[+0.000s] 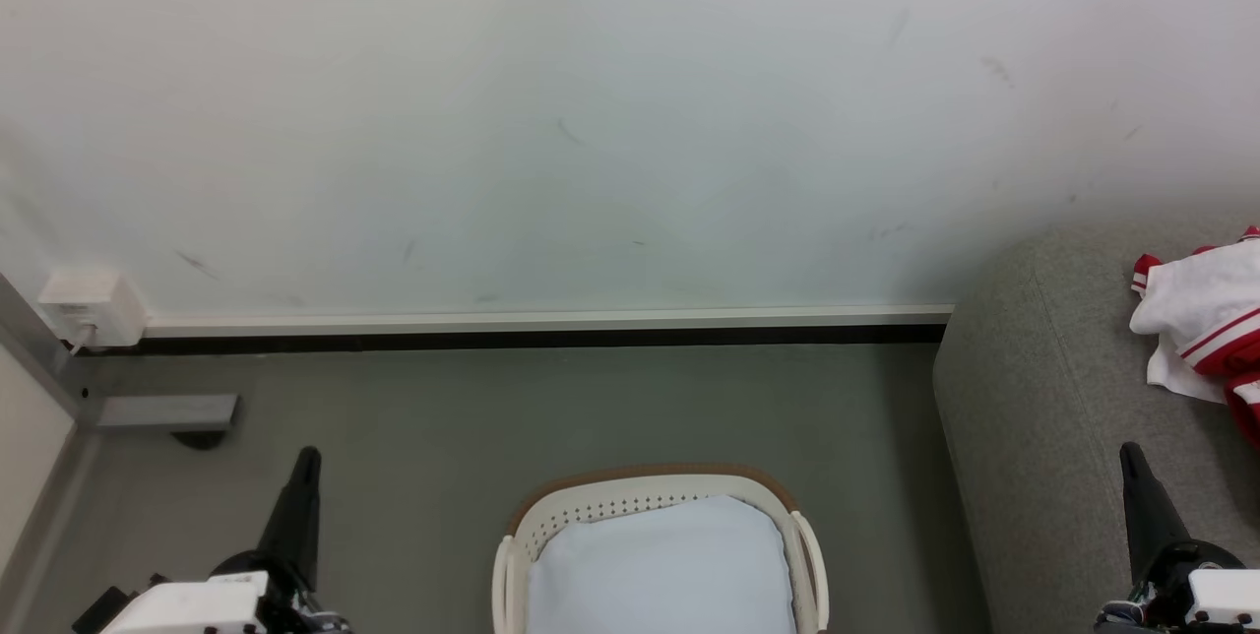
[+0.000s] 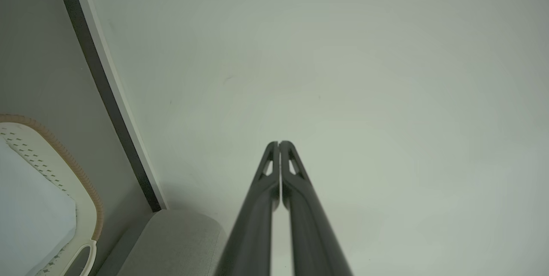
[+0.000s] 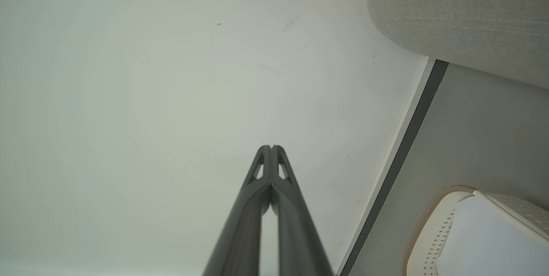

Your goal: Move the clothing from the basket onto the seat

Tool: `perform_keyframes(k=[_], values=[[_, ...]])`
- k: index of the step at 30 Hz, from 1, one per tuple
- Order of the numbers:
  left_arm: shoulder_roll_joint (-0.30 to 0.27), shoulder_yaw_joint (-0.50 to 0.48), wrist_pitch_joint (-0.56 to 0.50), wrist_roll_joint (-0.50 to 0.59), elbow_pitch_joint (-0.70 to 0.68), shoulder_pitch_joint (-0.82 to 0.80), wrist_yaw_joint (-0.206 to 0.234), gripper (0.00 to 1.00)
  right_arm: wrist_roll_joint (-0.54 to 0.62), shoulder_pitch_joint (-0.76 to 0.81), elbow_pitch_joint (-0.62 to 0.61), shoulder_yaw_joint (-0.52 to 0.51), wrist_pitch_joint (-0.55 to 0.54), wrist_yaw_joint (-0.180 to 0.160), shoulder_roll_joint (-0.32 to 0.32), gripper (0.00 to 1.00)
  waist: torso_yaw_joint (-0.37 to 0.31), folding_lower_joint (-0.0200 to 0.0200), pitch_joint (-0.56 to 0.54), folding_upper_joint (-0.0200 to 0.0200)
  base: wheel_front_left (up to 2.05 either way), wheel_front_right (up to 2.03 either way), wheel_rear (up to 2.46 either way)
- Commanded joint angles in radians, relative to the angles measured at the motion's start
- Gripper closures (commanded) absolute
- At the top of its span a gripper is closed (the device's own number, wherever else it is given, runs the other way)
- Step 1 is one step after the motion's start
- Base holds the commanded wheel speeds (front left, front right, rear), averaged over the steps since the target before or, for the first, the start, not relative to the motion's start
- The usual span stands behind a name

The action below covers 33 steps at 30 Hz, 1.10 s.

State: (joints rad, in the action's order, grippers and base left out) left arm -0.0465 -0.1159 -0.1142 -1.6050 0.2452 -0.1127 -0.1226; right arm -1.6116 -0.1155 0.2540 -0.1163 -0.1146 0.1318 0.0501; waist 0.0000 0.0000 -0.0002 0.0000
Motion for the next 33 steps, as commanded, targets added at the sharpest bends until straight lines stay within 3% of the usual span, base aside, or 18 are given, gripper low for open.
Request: perform_keyframes(k=[1,33], values=[[-0.007,-0.001,-0.005,-0.012,-0.004,-0.007,-0.002,1.0,0.0,-0.004,-0.005,-0.003,-0.004,-0.002,0.0,1.0,0.0,0.0,0.0,0.0,0.0,0.0,0.0],[-0.007,-0.001,-0.005,-0.012,-0.004,-0.007,-0.002,1.0,0.0,-0.004,-0.005,-0.003,-0.004,-0.002,0.0,1.0,0.0,0.0,0.0,0.0,0.0,0.0,0.0]])
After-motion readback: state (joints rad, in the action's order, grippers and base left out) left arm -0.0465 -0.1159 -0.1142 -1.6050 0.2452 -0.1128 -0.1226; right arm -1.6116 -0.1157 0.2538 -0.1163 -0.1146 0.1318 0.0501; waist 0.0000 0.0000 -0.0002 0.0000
